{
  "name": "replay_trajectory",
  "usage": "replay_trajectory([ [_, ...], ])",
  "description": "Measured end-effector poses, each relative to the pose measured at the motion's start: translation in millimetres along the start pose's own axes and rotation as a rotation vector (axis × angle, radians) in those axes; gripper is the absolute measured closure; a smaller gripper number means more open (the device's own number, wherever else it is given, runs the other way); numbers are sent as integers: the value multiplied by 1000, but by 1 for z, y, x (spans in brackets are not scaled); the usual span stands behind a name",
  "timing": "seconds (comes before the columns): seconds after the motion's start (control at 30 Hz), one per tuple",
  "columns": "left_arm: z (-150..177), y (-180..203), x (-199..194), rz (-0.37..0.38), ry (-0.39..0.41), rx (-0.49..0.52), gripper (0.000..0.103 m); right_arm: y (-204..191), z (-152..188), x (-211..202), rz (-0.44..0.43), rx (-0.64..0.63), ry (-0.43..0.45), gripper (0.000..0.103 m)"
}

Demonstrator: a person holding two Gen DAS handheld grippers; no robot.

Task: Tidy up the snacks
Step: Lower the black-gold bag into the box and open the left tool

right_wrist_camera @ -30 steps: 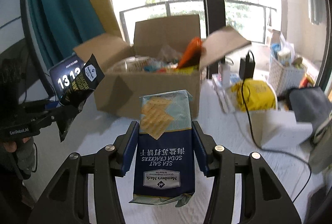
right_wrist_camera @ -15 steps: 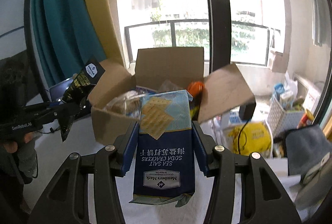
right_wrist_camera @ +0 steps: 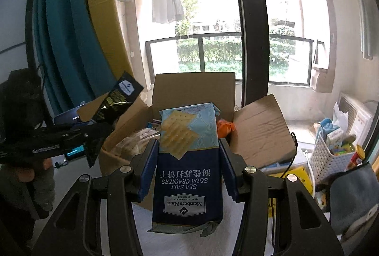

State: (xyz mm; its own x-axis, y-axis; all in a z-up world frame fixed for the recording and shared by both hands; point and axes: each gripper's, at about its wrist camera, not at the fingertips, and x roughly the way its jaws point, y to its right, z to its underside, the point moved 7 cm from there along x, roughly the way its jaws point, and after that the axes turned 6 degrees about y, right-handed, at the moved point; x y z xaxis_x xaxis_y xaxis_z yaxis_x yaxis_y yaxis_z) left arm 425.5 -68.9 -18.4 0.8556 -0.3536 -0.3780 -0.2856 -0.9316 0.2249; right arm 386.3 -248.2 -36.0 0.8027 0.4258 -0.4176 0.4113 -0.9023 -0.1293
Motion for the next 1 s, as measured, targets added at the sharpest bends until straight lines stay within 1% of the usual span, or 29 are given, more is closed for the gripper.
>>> replay_trajectory([
  [0.1,-5,-4,18,-10,1,-10,71,5,-3,7,3,-1,1,50],
  [0.27,-7,-12,49,-25,-22,-25,71,16,-6,16,25,9,-6,50],
  [0.37,-6,-19,66,-50,-35,-32,69,21,-8,22,40,11,-12,50],
  [0.4,-6,-21,70,-60,-40,-26,63,22,-9,24,45,12,-14,50],
  [0.43,-6,-22,73,-67,-39,-25,54,23,-9,26,49,13,-16,50],
  [0.47,-6,-25,74,-68,-33,-29,51,23,-10,28,51,14,-16,50],
  [0.5,-7,-27,73,-66,-26,-34,43,22,-11,31,53,14,-17,50],
  [0.53,-8,-28,71,-62,-18,-39,39,22,-12,34,54,12,-19,50],
  [0.7,-17,-42,47,-77,39,-51,38,13,-14,50,54,4,-34,50],
  [0.9,-29,-74,26,-135,92,-82,37,2,-20,78,64,3,-50,50],
  [0.97,-36,-81,21,-137,108,-79,37,-2,-24,86,67,10,-50,50],
  [1.0,-39,-85,18,-151,119,-73,37,-5,-26,90,68,12,-50,50],
])
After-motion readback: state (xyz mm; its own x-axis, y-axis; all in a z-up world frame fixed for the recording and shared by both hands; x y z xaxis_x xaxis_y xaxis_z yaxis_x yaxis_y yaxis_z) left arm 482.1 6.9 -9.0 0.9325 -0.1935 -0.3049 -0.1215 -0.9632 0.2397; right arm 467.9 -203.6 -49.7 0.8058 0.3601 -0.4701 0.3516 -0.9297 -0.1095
